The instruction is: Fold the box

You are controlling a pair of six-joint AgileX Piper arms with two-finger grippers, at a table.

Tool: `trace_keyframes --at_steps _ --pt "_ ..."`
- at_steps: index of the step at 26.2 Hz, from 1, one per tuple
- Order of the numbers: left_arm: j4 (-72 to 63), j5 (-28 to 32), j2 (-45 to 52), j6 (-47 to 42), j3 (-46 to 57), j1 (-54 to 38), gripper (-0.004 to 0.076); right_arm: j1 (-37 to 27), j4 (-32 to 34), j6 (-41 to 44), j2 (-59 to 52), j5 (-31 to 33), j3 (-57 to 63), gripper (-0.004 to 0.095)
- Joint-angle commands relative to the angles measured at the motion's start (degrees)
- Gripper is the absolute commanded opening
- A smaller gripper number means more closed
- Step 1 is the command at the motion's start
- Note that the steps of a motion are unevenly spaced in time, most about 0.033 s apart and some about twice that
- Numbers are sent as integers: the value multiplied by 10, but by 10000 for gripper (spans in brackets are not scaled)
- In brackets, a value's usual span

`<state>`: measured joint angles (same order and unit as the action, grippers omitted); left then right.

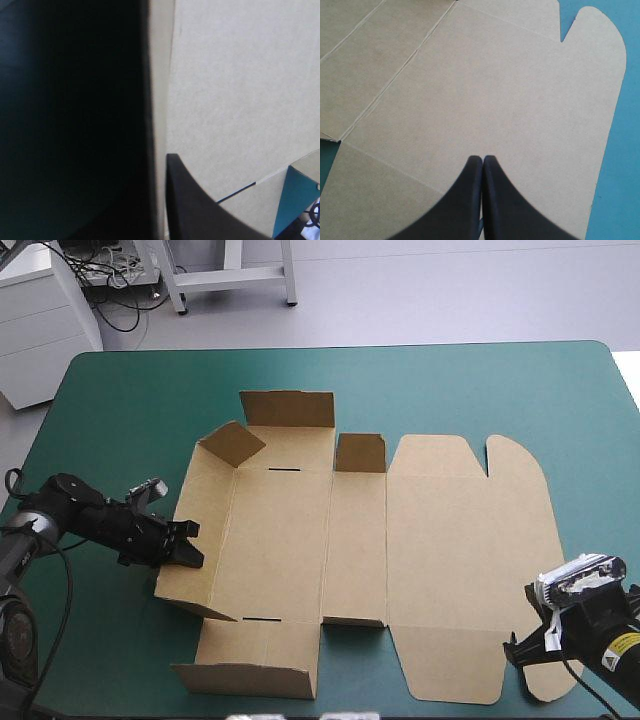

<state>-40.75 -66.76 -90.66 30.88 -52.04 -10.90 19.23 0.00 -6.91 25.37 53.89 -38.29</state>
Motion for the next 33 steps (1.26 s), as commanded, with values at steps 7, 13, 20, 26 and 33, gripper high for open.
trace_keyframes --at_steps 7,13,20,26,33 --pt "-78 -23 18 95 -26 3 -32 -3 0 -1 3 -29 -15 -18" --pt "-40 -81 22 75 -121 9 -32 -3 0 -1 3 -30 -15 -18" --pt "58 -81 29 8 -281 97 -32 -3 0 -1 3 -30 -15 -18" --pt "222 -75 29 -32 -409 211 -32 -3 -3 6 3 -30 -18 -18" --pt "317 -20 29 -10 -494 332 -32 -3 -3 6 3 -30 -22 -18"
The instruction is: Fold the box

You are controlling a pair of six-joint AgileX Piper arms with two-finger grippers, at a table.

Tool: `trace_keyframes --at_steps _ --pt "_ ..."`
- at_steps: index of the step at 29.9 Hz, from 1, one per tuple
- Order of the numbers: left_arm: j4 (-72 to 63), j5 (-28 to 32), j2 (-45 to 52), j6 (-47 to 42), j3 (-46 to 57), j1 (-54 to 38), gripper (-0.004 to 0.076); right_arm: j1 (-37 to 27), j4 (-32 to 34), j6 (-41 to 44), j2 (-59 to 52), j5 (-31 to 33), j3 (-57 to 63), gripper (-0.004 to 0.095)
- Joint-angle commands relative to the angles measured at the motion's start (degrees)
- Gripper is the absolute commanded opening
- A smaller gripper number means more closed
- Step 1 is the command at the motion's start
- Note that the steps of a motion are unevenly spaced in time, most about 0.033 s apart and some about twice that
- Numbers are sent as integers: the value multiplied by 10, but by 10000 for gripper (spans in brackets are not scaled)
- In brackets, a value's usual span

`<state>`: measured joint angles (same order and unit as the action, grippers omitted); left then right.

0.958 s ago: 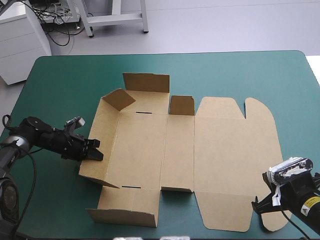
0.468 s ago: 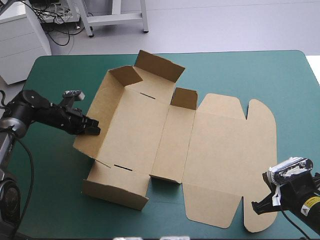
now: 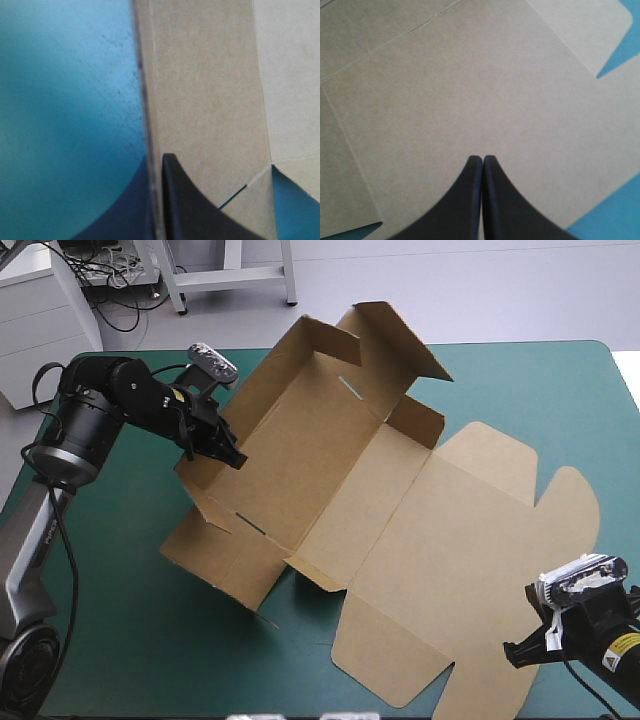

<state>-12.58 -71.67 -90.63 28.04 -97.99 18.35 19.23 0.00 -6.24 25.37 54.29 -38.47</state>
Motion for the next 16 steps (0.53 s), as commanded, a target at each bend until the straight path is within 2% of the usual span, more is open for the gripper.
trace_keyframes --at_steps 1,16 --pt "53 38 28 19 -36 52 -32 -3 -3 -1 3 -34 -20 -18" --pt "374 203 -15 21 -31 255 -32 -3 -7 -1 3 -62 -20 -18"
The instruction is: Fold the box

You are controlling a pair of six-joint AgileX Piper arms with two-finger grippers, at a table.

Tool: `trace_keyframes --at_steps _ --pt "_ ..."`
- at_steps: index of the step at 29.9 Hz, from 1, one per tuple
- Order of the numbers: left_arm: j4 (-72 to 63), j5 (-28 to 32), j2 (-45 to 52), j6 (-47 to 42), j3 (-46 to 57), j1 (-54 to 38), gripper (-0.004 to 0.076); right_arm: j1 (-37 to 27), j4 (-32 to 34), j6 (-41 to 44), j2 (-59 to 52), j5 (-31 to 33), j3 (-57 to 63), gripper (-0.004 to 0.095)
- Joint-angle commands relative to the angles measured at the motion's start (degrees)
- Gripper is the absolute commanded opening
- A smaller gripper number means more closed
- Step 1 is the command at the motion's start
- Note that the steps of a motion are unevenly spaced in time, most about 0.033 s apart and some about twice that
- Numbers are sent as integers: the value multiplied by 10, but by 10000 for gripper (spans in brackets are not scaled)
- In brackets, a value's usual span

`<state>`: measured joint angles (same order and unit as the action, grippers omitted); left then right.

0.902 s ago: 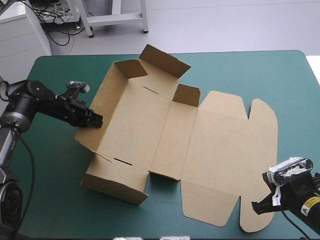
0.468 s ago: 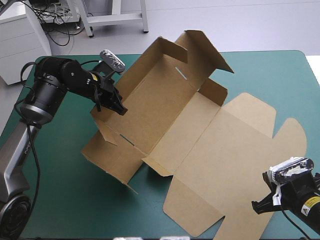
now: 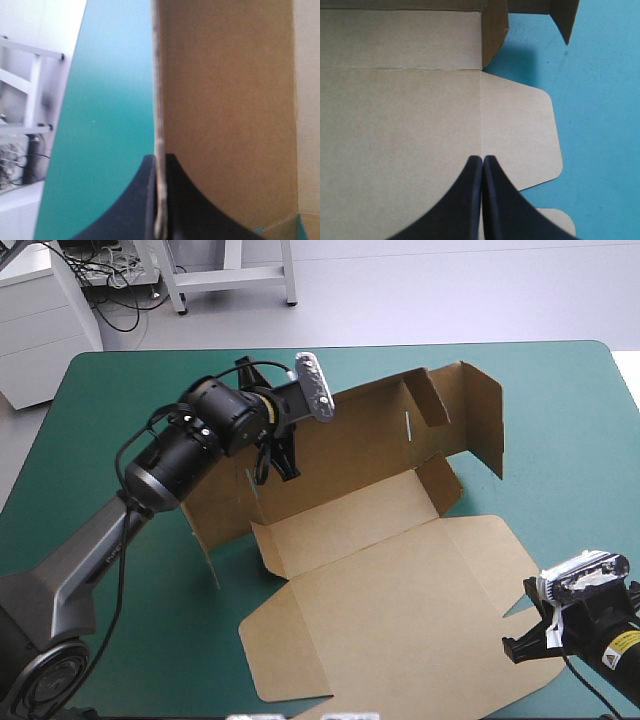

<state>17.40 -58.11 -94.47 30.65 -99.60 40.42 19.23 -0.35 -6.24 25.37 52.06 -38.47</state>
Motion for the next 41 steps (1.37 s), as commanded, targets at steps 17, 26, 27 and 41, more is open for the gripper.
trace_keyframes --at_steps 17,26,27,41 --pt "204 213 82 -22 156 99 -32 -3 -28 18 3 -41 -20 -18" --pt "395 293 148 -180 317 112 -32 -3 -34 24 3 -39 -20 -18" --pt "423 301 153 -210 331 112 -32 -3 -34 24 3 -39 -20 -18" --pt "666 352 179 -429 425 112 -32 -3 -32 45 3 -33 -20 -18"
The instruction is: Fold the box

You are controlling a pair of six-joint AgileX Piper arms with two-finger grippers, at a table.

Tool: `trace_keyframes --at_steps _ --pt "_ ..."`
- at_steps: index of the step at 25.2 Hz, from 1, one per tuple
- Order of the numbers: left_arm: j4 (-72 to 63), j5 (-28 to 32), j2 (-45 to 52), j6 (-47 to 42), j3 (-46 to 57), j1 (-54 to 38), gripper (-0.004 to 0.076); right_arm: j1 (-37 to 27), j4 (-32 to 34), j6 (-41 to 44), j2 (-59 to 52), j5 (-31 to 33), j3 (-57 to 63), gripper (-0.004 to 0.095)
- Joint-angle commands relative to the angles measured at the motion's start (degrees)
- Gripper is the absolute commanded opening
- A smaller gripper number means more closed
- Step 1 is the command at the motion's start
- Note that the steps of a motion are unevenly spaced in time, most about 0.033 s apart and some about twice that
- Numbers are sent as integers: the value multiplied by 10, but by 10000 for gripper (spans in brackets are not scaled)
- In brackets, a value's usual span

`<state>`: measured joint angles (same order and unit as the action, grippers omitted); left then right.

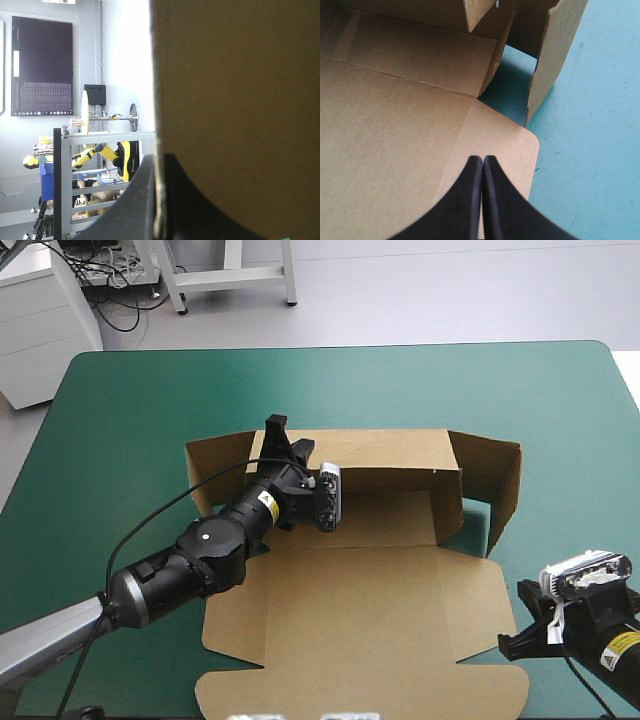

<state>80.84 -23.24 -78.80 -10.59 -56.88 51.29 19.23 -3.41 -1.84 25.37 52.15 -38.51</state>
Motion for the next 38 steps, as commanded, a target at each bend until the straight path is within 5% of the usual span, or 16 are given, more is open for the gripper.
trace_keyframes --at_steps 1,9,16,21,23,24,26,38 --pt "36 3 23 -17 4 3 -32 -3 -1 5 3 -34 -20 -18" --pt "88 -40 14 -95 25 3 -32 -3 3 15 3 -34 -22 -18" --pt "97 -16 10 -117 25 3 -32 -3 19 11 3 -24 -98 5" --pt "97 -14 10 -139 25 3 -32 -3 66 22 10 -12 -170 266" --pt "97 -14 10 -150 25 3 -32 -3 72 27 20 -10 -197 459" --pt "97 -13 10 -157 25 3 -32 -3 82 35 33 -11 -227 636" --pt "97 -13 10 -160 25 3 -32 -3 91 40 50 -9 -258 730" --pt "97 -13 10 -160 25 3 -32 -3 172 89 336 -2 -475 738"
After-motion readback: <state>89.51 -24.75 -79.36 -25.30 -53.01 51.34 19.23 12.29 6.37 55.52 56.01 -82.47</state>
